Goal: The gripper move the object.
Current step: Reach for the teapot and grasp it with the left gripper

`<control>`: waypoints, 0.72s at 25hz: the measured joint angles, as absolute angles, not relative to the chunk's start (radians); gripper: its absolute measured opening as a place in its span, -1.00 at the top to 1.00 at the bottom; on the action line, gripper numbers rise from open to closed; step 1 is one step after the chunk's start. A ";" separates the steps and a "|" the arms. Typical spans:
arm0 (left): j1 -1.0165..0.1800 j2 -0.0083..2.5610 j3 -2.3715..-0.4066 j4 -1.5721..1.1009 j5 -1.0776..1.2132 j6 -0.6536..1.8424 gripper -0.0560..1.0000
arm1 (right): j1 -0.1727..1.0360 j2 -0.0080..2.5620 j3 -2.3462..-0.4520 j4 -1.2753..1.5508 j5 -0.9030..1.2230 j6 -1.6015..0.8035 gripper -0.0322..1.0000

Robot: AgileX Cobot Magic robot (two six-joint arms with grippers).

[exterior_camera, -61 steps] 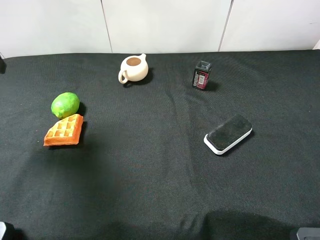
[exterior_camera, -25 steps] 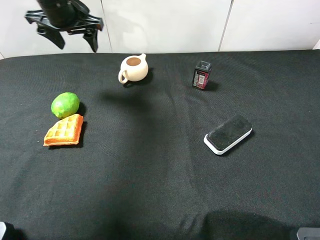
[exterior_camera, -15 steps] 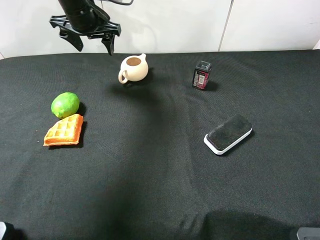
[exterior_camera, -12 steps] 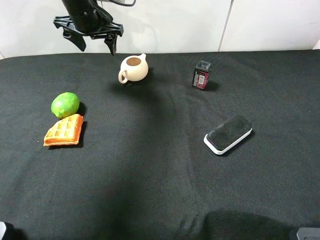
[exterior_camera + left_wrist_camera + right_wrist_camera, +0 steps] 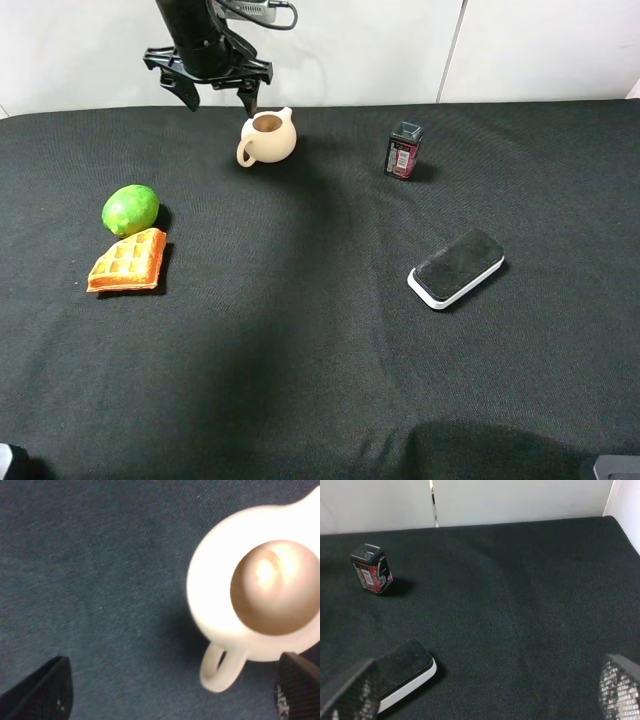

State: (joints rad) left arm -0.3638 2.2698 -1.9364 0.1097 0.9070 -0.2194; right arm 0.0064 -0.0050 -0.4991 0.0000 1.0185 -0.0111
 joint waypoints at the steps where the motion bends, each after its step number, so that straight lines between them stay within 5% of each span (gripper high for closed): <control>1: -0.366 2.276 -1.944 0.105 0.910 -0.220 -0.61 | 0.006 -0.005 -0.499 0.000 1.019 -0.011 -0.34; 18: -0.392 2.331 -1.995 0.117 0.913 -0.225 -0.61 | 0.006 -0.005 -0.499 0.000 1.019 -0.011 -0.34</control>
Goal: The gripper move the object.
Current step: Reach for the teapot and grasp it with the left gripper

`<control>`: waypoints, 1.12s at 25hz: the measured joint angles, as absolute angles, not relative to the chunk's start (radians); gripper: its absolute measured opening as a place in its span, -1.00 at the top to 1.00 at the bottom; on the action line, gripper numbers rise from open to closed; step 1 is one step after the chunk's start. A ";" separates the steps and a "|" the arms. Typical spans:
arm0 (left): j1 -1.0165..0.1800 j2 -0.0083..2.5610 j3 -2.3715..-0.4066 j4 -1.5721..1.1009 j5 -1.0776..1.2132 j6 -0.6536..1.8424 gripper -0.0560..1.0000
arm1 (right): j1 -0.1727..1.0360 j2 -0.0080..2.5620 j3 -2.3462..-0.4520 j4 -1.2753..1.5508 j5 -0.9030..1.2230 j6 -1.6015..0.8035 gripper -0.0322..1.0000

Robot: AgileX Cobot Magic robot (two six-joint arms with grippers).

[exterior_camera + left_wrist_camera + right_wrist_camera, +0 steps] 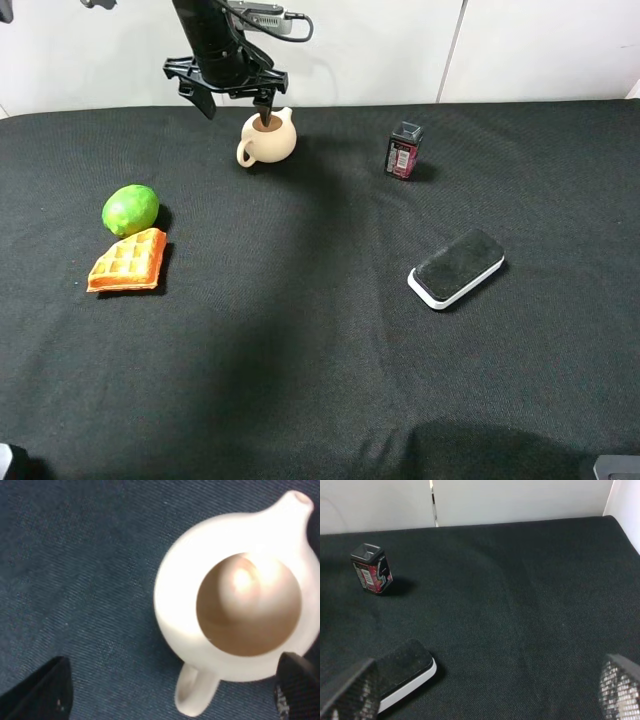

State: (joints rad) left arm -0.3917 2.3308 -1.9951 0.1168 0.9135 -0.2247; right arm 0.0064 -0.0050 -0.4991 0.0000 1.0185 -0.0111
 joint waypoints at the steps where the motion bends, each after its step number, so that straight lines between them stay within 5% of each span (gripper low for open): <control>1: -0.392 2.331 -1.995 0.122 0.913 -0.226 -0.61 | 0.006 -0.005 -0.499 0.000 1.019 -0.011 -0.34; 28: -0.391 2.387 -2.007 0.142 0.803 -0.248 -0.61 | 0.006 -0.005 -0.499 0.000 1.019 -0.011 -0.34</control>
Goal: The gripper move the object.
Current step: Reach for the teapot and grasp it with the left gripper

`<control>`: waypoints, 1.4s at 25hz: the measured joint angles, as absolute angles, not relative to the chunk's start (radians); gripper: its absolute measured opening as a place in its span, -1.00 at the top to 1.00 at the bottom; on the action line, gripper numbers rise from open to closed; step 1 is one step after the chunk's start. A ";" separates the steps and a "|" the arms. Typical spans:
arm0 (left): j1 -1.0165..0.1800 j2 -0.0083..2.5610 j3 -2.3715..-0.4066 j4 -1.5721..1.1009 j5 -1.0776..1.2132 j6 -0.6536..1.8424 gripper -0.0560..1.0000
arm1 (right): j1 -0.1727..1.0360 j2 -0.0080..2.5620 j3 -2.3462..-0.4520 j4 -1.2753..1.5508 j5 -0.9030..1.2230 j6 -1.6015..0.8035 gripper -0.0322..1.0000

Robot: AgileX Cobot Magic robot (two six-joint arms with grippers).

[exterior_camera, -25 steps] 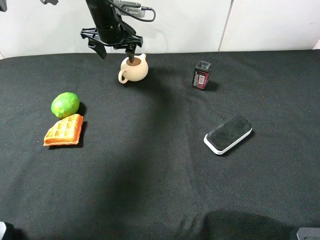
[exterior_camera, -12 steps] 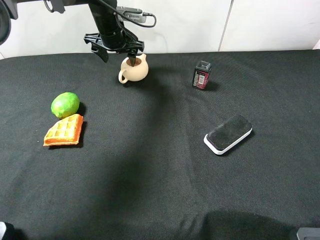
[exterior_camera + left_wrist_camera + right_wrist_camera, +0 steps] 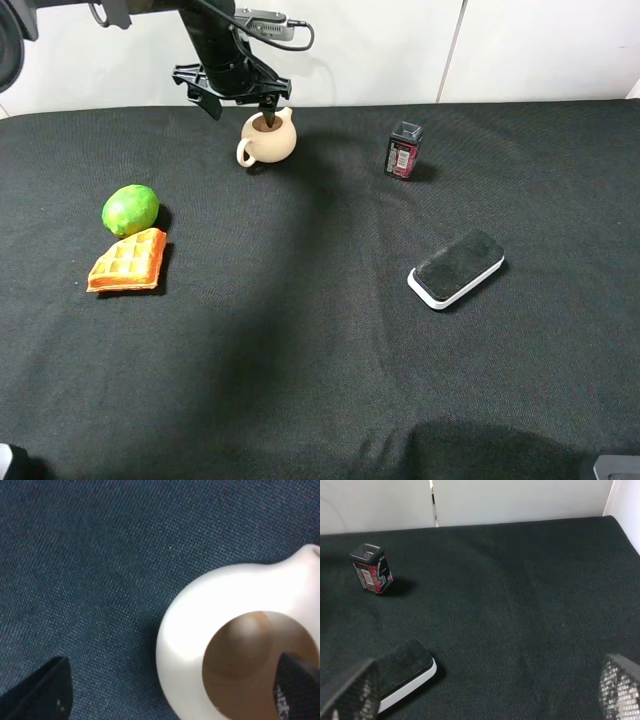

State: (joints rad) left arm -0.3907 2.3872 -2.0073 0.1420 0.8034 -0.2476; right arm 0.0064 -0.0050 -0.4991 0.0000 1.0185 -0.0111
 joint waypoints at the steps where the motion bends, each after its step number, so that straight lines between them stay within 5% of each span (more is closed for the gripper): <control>1: -0.391 2.391 -2.007 0.142 0.798 -0.248 -0.61 | 0.006 -0.005 -0.499 0.000 1.019 -0.011 -0.34; 35: -0.389 2.483 -2.007 0.126 0.691 -0.249 -0.61 | 0.006 -0.005 -0.499 0.000 1.019 -0.011 -0.34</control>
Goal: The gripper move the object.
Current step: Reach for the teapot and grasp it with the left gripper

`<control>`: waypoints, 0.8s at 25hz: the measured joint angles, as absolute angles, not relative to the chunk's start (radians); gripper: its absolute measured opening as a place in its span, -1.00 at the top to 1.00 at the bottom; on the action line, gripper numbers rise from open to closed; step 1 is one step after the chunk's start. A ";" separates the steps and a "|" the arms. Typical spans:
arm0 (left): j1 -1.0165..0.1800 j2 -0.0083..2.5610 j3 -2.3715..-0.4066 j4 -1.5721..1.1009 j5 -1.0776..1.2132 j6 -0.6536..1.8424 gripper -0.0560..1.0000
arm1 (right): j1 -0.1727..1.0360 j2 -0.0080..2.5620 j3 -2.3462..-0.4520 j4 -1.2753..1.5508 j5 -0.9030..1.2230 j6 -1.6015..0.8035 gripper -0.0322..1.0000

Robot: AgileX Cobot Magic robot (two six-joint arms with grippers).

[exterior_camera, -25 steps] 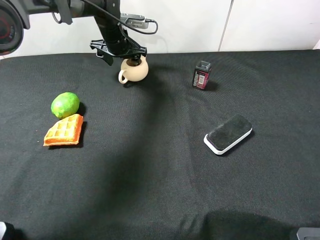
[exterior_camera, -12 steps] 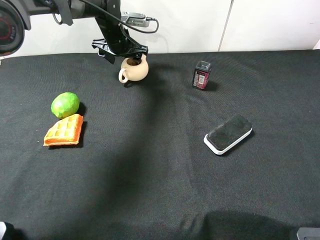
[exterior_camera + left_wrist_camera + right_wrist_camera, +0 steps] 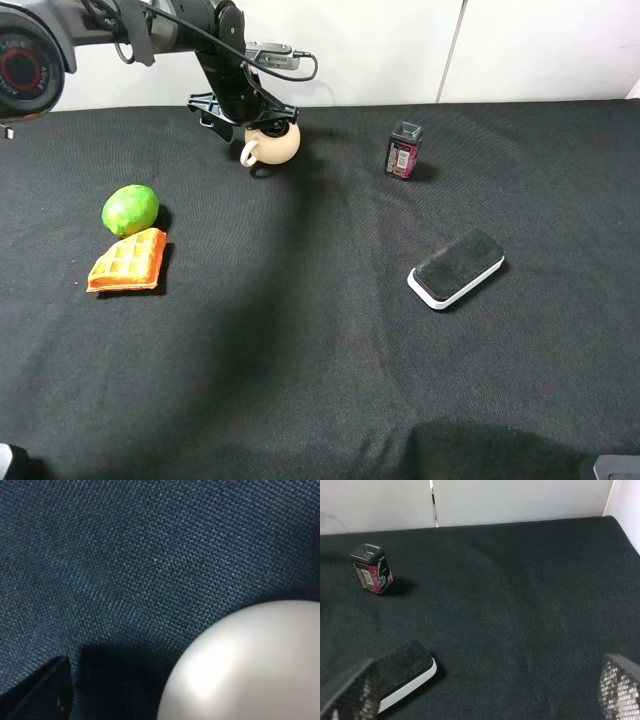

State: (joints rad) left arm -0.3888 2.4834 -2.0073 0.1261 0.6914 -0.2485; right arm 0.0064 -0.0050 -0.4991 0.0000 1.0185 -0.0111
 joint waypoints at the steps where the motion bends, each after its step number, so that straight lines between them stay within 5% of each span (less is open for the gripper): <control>1: -0.389 2.484 -2.007 0.126 0.691 -0.249 -0.61 | 0.006 -0.005 -0.499 0.000 1.019 -0.011 -0.34; 11: -0.389 2.484 -2.007 0.126 0.686 -0.249 -0.57 | 0.006 -0.005 -0.499 0.000 1.019 -0.011 -0.34; 20: -0.389 2.484 -2.007 0.122 0.686 -0.249 0.09 | 0.006 -0.005 -0.499 0.000 1.019 -0.011 -0.34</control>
